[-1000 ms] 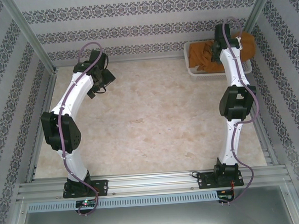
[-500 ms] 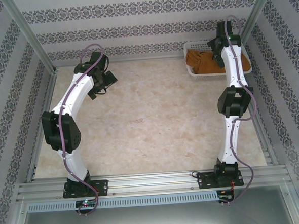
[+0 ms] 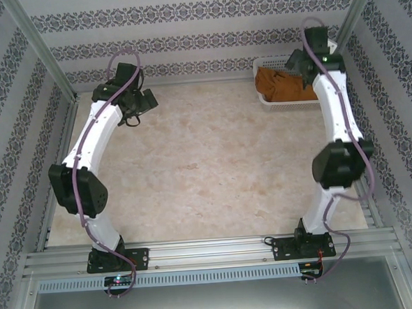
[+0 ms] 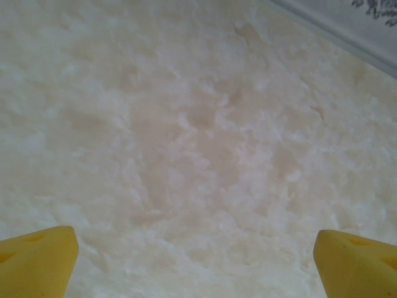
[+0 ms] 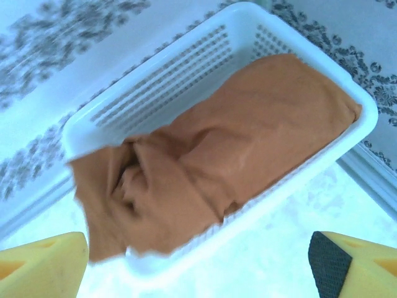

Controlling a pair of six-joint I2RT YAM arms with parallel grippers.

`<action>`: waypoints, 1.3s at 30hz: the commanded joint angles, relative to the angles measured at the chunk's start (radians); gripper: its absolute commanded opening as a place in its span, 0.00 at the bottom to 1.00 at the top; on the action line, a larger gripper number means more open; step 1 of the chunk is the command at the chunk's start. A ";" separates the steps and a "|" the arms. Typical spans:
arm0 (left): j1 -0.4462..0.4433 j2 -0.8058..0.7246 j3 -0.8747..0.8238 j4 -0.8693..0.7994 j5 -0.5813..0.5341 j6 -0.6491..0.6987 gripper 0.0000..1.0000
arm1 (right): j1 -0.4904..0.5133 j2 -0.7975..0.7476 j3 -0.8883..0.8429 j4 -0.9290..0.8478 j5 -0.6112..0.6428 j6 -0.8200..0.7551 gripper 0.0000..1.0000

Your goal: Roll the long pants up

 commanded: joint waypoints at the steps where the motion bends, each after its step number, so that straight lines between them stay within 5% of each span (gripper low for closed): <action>1: 0.015 -0.098 -0.098 0.059 -0.147 0.211 1.00 | 0.032 -0.194 -0.292 0.283 -0.030 -0.253 0.98; 8: 0.015 -0.319 -0.509 0.369 -0.146 0.479 1.00 | 0.039 -0.535 -0.900 0.590 -0.105 -0.325 0.98; 12: 0.051 -0.432 -0.749 0.626 -0.320 0.474 1.00 | 0.045 -0.624 -1.171 0.802 -0.090 -0.339 0.98; 15: 0.201 -0.501 -0.872 0.641 0.182 0.506 1.00 | 0.045 -0.632 -1.326 0.980 -0.040 -0.370 0.98; 17: 0.202 -0.639 -1.113 0.987 0.290 0.552 1.00 | 0.045 -0.624 -1.394 1.086 -0.012 -0.392 0.98; 20: 0.214 -0.734 -1.298 1.239 0.251 0.573 1.00 | 0.042 -0.591 -1.429 1.179 -0.006 -0.422 0.98; 26: 0.264 -0.522 -1.350 1.382 0.362 0.594 1.00 | 0.048 -0.448 -1.468 1.368 -0.030 -0.452 0.98; 31: 0.263 -0.335 -1.371 1.599 0.340 0.581 1.00 | 0.050 -0.380 -1.487 1.487 -0.041 -0.431 0.98; 39: 0.264 -0.234 -1.311 1.586 0.385 0.618 1.00 | 0.073 -0.263 -1.568 1.764 -0.055 -0.458 0.98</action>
